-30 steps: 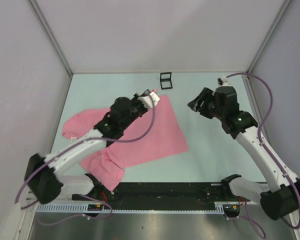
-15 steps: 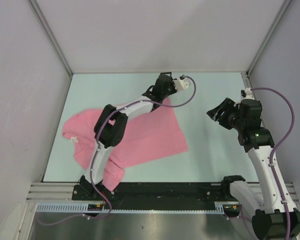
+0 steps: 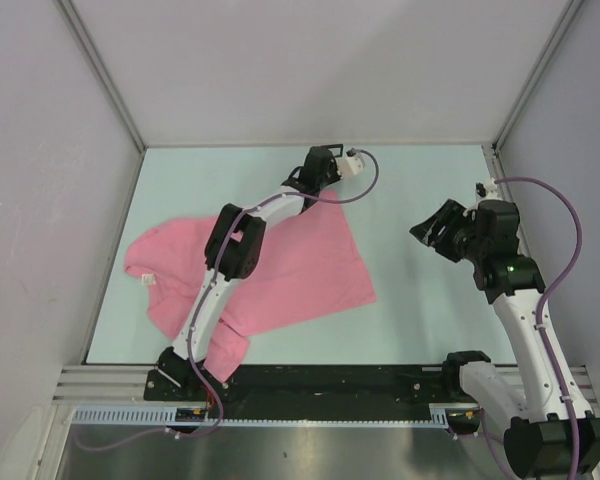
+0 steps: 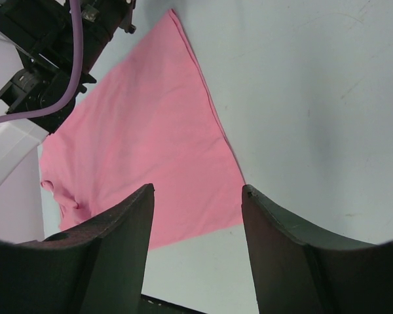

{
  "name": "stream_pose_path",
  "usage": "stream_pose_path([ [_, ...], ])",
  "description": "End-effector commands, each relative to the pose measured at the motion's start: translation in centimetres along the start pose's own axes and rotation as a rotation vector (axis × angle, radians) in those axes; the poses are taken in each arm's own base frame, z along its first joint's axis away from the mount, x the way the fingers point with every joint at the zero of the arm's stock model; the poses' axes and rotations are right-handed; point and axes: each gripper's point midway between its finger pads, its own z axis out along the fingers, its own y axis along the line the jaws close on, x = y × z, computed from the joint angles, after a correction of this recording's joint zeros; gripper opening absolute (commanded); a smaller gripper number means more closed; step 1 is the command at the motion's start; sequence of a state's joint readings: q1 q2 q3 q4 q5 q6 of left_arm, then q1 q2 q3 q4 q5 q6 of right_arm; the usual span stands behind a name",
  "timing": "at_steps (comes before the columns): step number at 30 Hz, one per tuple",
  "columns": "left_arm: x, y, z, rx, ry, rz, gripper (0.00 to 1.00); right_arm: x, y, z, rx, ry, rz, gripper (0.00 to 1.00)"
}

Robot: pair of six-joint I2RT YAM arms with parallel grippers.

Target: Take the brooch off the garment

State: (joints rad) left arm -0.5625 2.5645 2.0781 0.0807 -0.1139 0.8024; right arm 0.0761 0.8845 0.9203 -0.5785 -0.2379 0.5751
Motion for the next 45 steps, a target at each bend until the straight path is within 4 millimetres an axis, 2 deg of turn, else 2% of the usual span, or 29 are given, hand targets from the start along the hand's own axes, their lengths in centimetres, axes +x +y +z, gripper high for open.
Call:
stream_pose_path([
  [1, -3.0, 2.3, -0.4, -0.067, -0.066, 0.039, 0.00, 0.0, 0.2, 0.1, -0.019, 0.001, -0.019, 0.60],
  [10, -3.7, 3.1, 0.0, -0.086, -0.079, 0.039, 0.00, 0.3, 0.2, 0.1, -0.028, 0.009, -0.023, 0.60],
  [18, -2.1, 1.8, 0.7, -0.076, -0.043, 0.079, 0.01, 0.5, 0.5, 0.0, -0.038, 0.015, -0.028, 0.60],
  [28, -1.8, 1.4, 1.3, -0.102, -0.047, 0.102, 0.01, 1.1, 0.3, 0.3, -0.042, 0.035, -0.027, 0.60],
  [36, -3.1, 2.2, 1.1, -0.156, -0.070, 0.124, 0.01, 1.4, 0.3, 0.6, -0.054, 0.047, -0.021, 0.60],
  [45, -1.8, 0.7, 1.6, -0.128, -0.050, 0.157, 0.04, 1.7, 0.7, 0.5, -0.071, 0.058, -0.023, 0.61],
])
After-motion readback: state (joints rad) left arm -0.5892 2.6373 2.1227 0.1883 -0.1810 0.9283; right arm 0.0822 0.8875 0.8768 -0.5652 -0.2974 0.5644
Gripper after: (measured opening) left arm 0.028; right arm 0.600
